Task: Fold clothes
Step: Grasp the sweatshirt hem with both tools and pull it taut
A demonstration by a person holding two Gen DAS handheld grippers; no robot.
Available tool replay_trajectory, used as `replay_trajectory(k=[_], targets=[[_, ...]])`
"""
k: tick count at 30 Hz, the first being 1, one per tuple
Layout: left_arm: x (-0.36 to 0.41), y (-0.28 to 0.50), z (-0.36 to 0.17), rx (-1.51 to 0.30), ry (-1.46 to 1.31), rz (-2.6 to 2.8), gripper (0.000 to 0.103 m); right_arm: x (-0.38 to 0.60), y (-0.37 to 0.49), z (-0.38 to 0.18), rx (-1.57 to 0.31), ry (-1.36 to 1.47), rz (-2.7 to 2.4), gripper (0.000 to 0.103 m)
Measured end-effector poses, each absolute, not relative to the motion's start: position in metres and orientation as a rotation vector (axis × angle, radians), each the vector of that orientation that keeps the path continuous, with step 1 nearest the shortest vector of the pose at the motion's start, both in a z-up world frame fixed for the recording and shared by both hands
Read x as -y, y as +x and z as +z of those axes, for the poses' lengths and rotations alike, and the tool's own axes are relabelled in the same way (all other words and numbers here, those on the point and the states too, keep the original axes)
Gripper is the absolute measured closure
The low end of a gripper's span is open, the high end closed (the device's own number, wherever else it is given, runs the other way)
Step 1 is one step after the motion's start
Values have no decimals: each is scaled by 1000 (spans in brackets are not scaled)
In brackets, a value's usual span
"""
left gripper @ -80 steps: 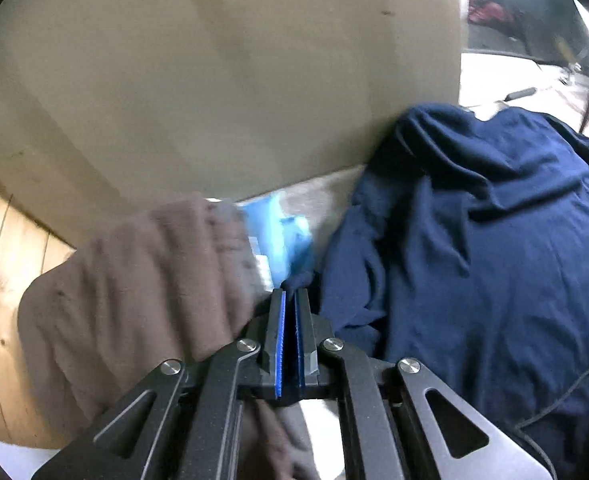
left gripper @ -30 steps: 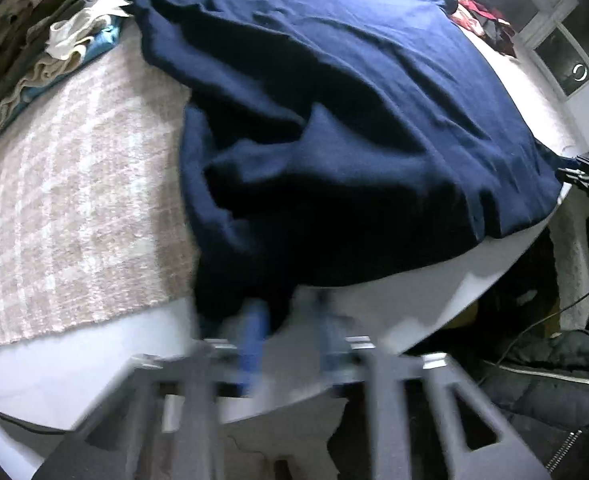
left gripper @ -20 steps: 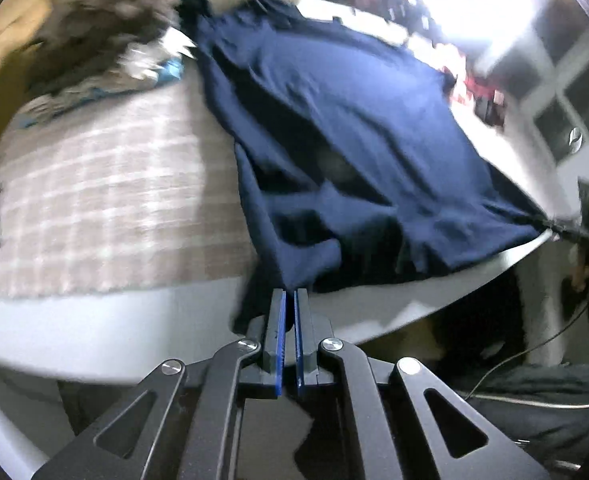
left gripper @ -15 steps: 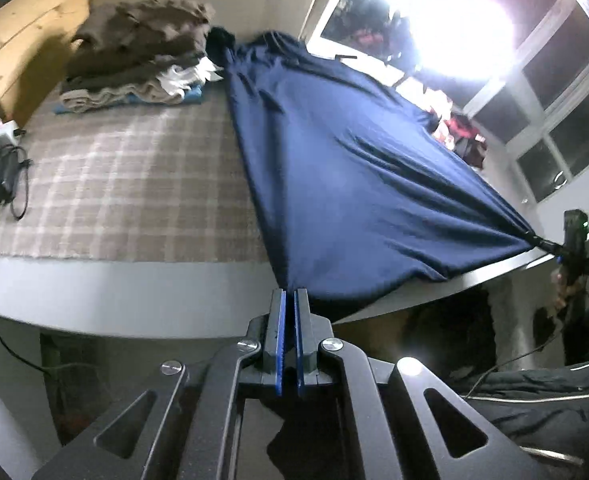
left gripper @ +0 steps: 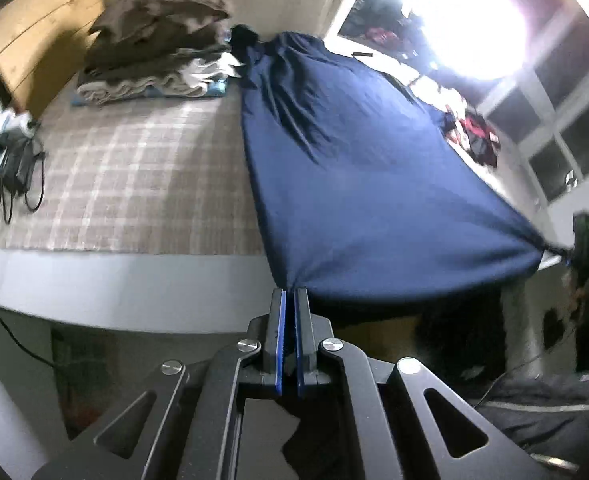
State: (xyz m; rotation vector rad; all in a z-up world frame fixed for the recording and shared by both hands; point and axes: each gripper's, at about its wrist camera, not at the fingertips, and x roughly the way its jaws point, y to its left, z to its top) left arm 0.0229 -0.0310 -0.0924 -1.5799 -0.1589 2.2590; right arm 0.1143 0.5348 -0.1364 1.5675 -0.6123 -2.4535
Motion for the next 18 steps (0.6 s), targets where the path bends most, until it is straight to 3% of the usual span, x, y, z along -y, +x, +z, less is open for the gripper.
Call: replay_trajectory(k=[7,18], targets=[[39,12,-186,213,-1810,2138,100,-537,111,-241,662,1886,-2328,97],[37,12,-182,132,-1821,2134,100,-535,120,-217,673,1796,-2349,92]])
